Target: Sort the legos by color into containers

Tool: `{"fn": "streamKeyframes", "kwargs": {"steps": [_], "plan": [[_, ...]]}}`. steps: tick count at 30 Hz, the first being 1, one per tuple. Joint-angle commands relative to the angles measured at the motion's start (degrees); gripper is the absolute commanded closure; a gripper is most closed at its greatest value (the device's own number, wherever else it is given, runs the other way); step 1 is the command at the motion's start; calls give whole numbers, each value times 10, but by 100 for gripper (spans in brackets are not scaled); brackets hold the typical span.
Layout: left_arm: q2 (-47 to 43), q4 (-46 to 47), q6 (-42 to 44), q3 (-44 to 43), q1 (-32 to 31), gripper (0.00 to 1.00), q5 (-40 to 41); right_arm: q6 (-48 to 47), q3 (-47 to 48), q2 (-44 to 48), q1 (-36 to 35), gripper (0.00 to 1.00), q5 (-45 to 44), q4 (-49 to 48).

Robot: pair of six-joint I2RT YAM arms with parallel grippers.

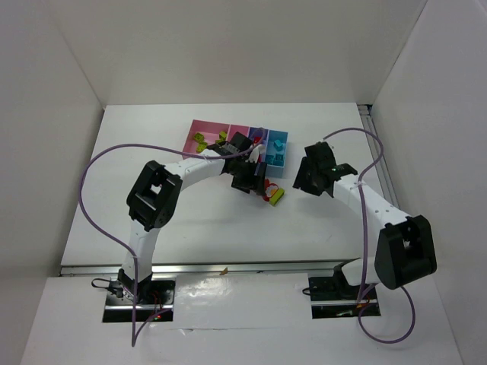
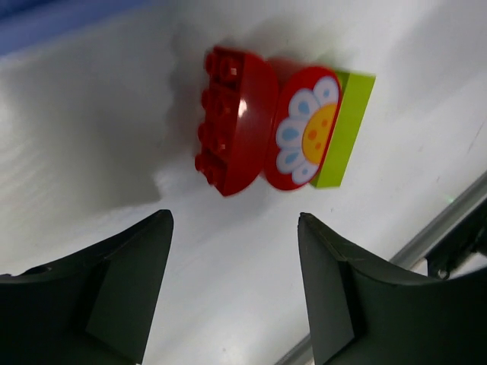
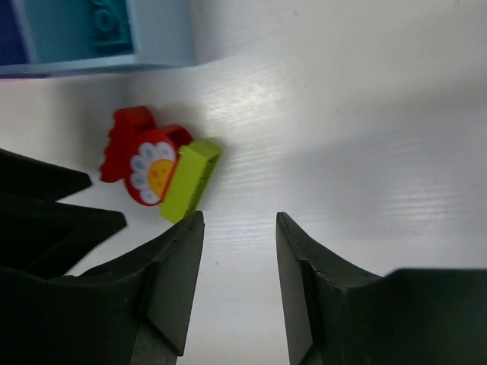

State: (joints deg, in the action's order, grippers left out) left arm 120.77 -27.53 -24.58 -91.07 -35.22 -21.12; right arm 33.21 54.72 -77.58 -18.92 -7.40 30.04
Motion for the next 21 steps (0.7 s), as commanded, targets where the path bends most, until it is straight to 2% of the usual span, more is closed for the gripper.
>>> {"fn": "streamKeyframes", "kwargs": {"steps": [1,9,11,14,21], "plan": [[-4,62,-17,-3,2,24,35,34,-38,5,22,50,29,31],[23,78,-17,-15,-9,27,64,60,-46,-21,40,53,119,-35],[23,84,-17,-15,-9,29,58,60,-41,-42,40,50,141,-47],[28,84,-22,-15,-9,36,58,41,-11,-90,40,38,155,-39],[-17,84,-38,47,-9,41,78,23,19,-130,40,34,167,-28]]}}
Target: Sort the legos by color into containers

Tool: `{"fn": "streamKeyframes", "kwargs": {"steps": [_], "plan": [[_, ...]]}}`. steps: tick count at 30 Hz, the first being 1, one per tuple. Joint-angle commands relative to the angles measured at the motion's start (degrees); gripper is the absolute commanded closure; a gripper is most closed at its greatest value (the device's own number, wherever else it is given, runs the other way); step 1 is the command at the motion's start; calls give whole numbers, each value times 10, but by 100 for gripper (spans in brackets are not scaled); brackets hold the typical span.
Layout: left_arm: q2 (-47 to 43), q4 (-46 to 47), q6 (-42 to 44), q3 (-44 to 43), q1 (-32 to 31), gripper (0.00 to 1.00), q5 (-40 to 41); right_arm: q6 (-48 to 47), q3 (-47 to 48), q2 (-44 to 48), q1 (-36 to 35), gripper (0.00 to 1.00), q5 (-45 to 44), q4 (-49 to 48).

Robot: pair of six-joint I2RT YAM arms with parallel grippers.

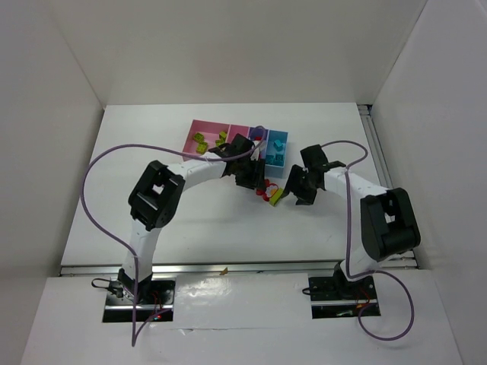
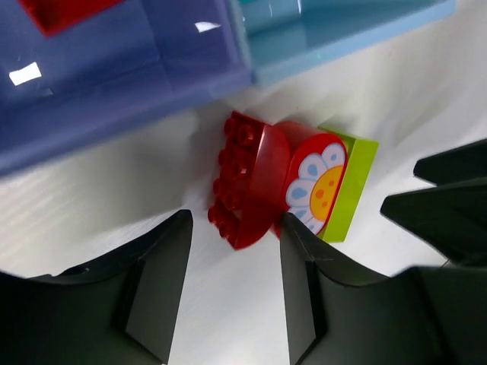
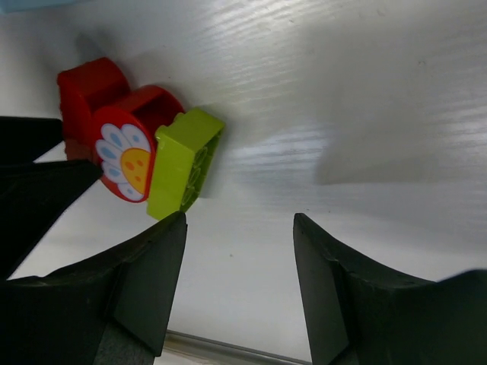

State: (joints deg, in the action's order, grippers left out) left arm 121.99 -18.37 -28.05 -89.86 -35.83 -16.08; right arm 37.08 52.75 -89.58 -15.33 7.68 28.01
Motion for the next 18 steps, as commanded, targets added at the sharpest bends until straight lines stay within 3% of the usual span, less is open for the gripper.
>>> {"fn": "streamKeyframes", "kwargs": {"steps": [1,9,18], "plan": [[-29,-8,-3,45,-3,41,34,-16,38,-10,4,34,16,-8],[-101,-13,-9,130,-3,42,47,-37,44,-36,4,27,62,-27],[-163,-31,-9,157,-3,42,78,-30,52,-36,4,26,17,-54]]}}
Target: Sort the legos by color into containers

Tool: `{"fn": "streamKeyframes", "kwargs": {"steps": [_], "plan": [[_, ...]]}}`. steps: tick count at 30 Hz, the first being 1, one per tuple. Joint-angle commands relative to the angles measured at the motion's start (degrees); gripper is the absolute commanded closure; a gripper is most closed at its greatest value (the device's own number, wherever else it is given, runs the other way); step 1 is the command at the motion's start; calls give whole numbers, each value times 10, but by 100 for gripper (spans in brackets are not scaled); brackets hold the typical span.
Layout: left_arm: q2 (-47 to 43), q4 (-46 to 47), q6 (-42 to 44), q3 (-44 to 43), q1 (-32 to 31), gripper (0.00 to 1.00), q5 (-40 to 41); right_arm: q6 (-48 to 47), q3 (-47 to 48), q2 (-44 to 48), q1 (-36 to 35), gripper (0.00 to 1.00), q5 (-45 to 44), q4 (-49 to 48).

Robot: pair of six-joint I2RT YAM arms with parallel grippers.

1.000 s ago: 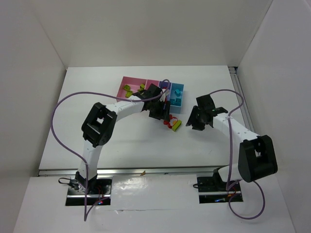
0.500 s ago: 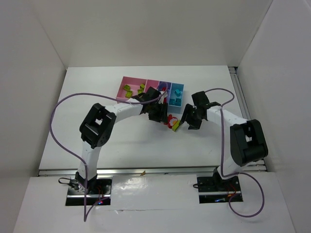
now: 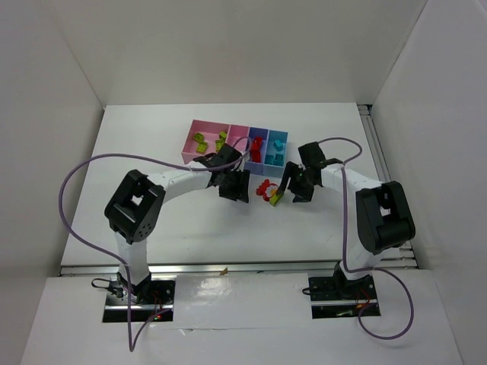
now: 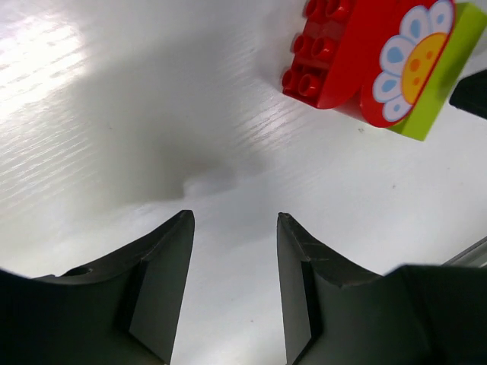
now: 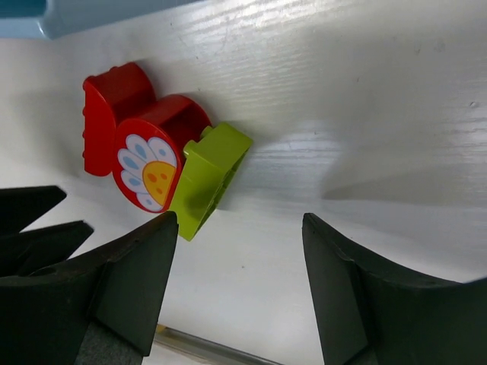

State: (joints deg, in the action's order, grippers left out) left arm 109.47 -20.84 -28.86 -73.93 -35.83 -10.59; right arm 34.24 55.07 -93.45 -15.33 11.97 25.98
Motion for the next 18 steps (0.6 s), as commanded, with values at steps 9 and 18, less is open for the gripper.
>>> {"fn": "streamKeyframes", "kwargs": {"steps": [9,18], "plan": [[-59,-31,-11,-3,25,42,23,-63,89,-47,-1,23,-30,-74],[-81,-36,-16,7,53,42,23,-138,58,-52,-80,19,5,-77]]}}
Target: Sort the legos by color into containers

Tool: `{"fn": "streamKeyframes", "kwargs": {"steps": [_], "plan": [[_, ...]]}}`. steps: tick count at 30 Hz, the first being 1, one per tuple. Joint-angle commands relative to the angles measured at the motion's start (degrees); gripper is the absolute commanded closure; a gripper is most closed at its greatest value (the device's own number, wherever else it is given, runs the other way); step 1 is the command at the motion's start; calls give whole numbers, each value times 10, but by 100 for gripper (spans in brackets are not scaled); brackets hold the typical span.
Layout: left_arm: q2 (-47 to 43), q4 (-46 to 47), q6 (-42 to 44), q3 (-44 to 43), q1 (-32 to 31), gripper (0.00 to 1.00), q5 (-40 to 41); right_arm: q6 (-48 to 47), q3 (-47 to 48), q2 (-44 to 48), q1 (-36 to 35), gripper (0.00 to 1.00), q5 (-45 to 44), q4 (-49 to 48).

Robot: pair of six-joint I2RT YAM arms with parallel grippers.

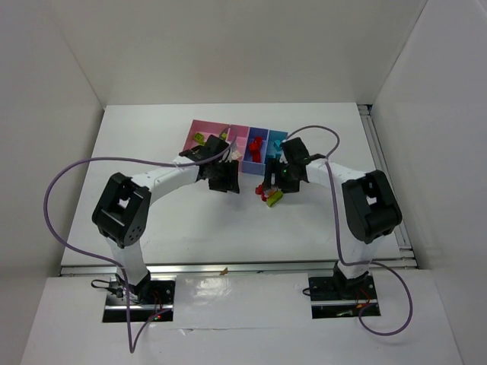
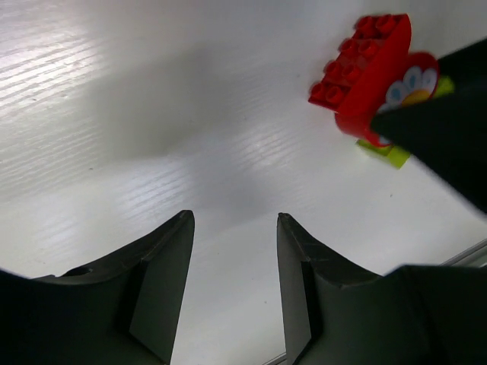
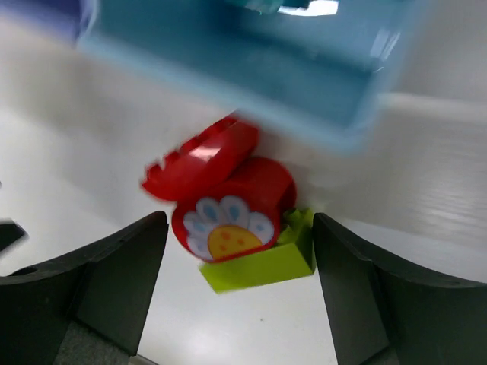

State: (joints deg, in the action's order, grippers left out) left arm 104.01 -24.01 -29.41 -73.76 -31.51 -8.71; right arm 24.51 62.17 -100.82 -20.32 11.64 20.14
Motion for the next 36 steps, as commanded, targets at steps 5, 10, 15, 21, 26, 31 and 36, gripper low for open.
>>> {"fn": "streamKeyframes", "kwargs": {"steps": [5,10,15,21,26,31,36], "plan": [[-27,-4,-11,-1,15,42,-1,-64,-58,62,-69,8,-40,-26],[-21,-10,-11,-6,21,42,-1,-82,-58,56,-92,7,-111,11],[-15,-10,-11,-6,21,42,-1,-49,-45,51,-121,7,-164,25],[-15,-10,-11,-6,21,42,-1,-19,-28,27,-142,8,-207,25],[-15,-10,-6,-6,21,43,-1,-31,-15,10,-165,12,-249,31],[-15,-10,-6,-6,26,43,-1,-53,-9,4,-177,16,-285,31],[-10,-10,0,-11,26,42,10,-58,-14,21,-177,32,-292,25]]}}
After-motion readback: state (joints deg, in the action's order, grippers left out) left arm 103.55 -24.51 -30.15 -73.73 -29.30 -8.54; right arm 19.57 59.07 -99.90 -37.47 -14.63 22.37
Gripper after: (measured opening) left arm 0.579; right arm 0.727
